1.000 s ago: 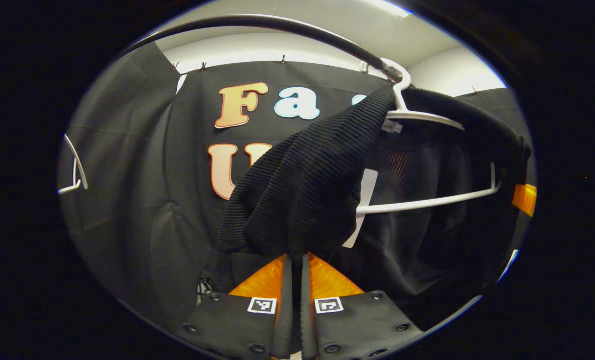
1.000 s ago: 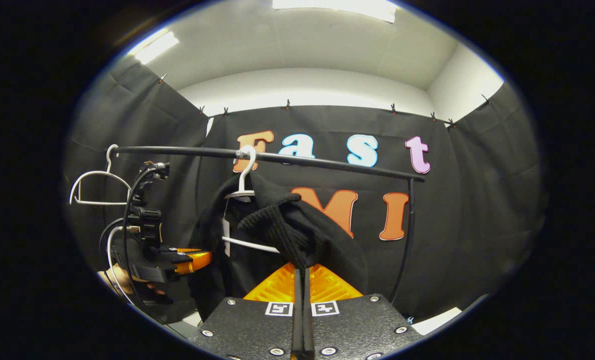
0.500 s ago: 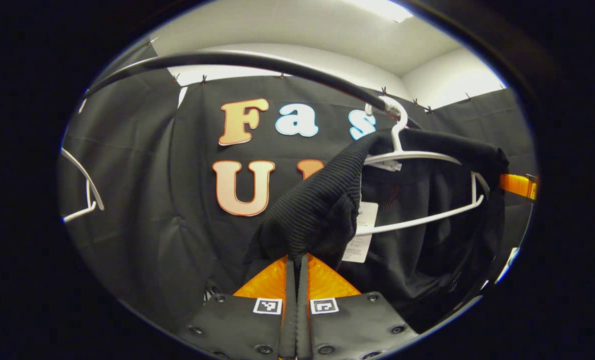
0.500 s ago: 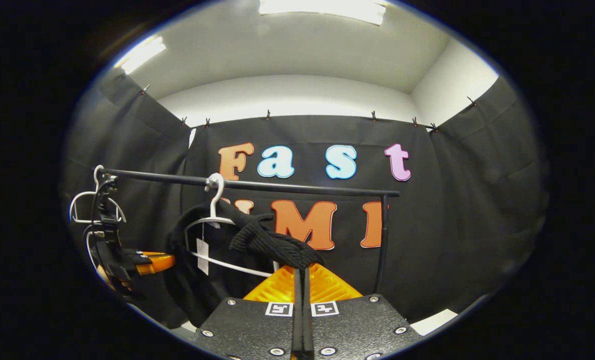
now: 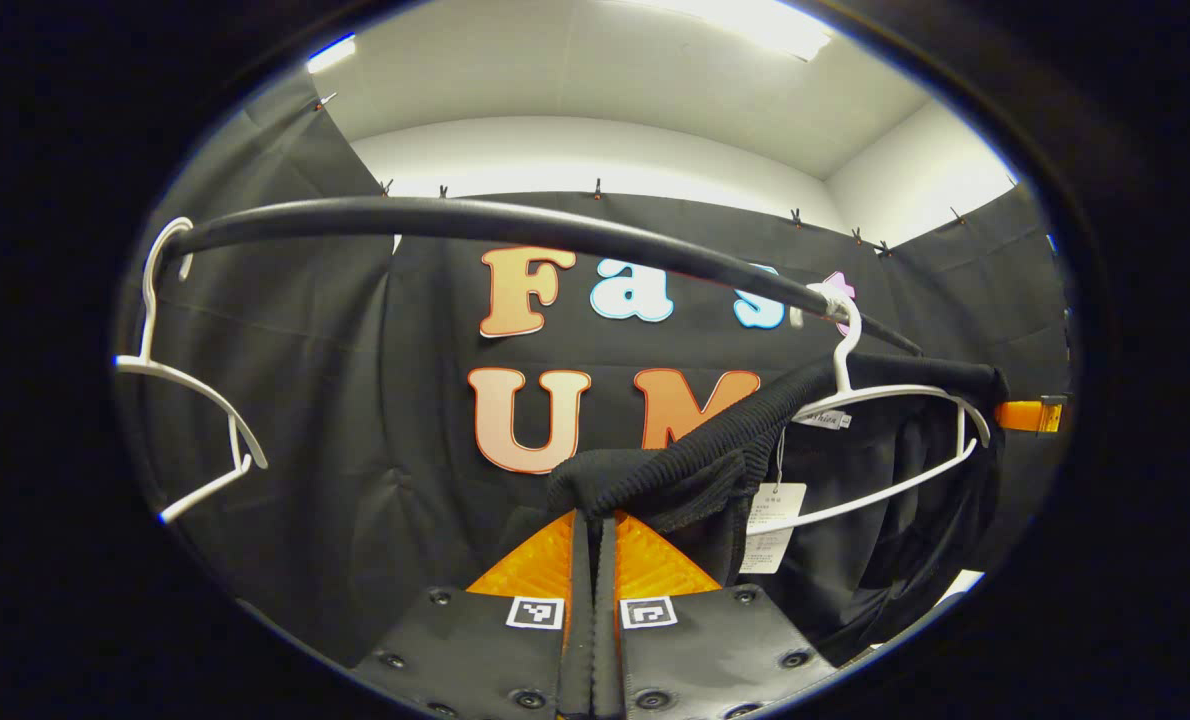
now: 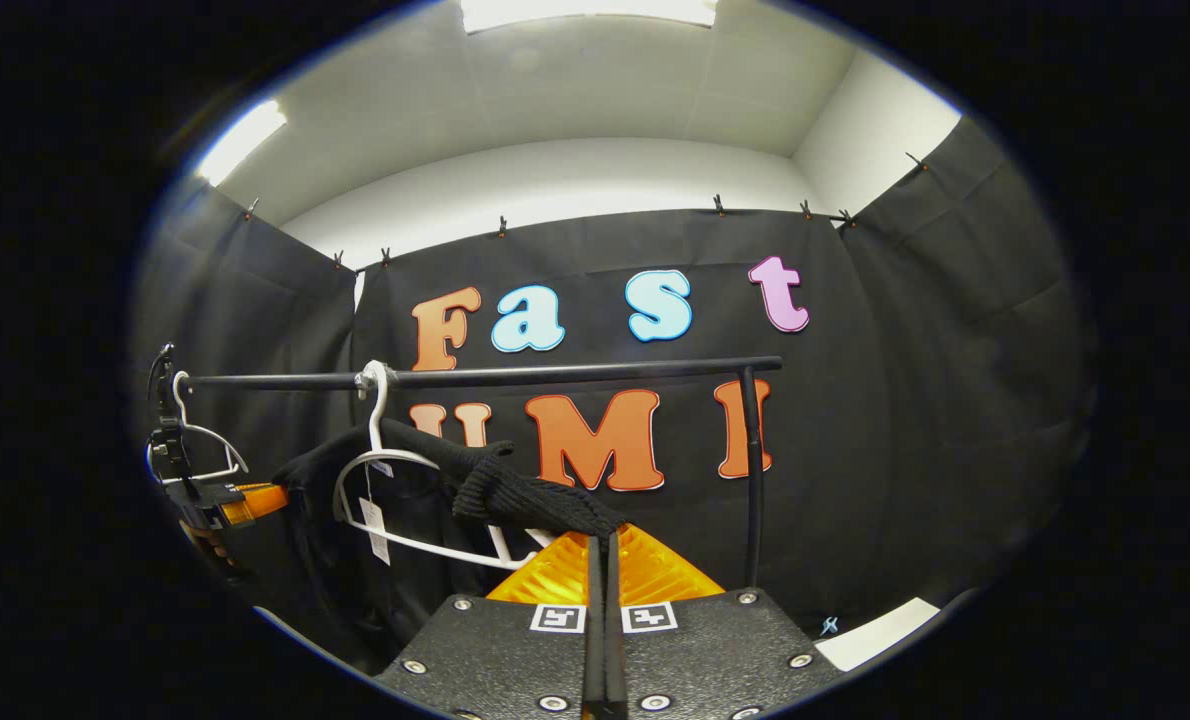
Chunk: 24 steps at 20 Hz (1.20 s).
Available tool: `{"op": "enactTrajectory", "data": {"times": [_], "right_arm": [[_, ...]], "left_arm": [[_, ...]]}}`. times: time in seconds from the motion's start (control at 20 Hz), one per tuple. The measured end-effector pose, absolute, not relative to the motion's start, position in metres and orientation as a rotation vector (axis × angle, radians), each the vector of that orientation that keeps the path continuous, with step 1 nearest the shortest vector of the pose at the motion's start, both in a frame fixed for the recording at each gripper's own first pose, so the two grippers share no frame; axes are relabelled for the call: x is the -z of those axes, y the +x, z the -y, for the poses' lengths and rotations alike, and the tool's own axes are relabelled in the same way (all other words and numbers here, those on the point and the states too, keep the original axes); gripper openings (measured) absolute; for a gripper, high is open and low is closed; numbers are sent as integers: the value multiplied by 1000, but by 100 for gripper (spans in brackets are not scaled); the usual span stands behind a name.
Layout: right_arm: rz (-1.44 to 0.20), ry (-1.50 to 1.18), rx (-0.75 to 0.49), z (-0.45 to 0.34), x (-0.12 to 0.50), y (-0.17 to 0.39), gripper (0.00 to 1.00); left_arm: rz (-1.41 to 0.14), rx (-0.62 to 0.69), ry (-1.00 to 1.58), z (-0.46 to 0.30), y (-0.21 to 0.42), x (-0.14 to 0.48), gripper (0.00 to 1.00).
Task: Grasp the clothes on the hanger with both hands and then place them into the laundry hamper below.
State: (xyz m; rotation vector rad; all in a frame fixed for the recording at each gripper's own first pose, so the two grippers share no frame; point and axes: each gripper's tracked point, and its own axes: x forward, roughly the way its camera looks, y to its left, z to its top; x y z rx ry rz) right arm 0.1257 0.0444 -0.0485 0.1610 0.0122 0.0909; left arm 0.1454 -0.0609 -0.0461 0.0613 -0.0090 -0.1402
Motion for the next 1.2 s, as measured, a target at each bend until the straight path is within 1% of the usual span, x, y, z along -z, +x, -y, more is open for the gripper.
{"op": "enactTrajectory", "data": {"times": [0.05,0.1,0.15,0.2,0.3,0.35,0.4,0.55,0.75,0.9,1.05,1.2], "right_arm": [[-12,173,-96,-41,46,128,0],[-12,177,-96,-36,44,131,0],[-14,180,-94,-31,42,133,0],[-12,184,-91,-25,39,136,0],[-11,182,-88,-15,35,147,0],[-17,180,-91,-11,38,152,0],[-24,185,-100,-9,43,156,0],[-56,249,-137,-6,73,172,0],[-54,445,-231,-8,108,189,0],[-79,497,-274,-23,146,208,0],[-123,585,-317,-45,178,217,0],[-169,594,-331,-65,210,231,0]], "left_arm": [[15,138,68,60,147,40,10],[19,137,71,60,148,35,7],[27,133,71,58,149,31,7],[32,132,73,58,151,27,10],[41,133,76,61,152,18,10],[43,137,76,63,151,16,7],[46,139,79,63,150,14,7],[55,130,95,63,151,10,7],[73,105,83,55,152,-5,7],[86,66,98,42,156,-14,7],[80,30,111,27,158,-7,7],[41,22,76,10,166,11,6]]}}
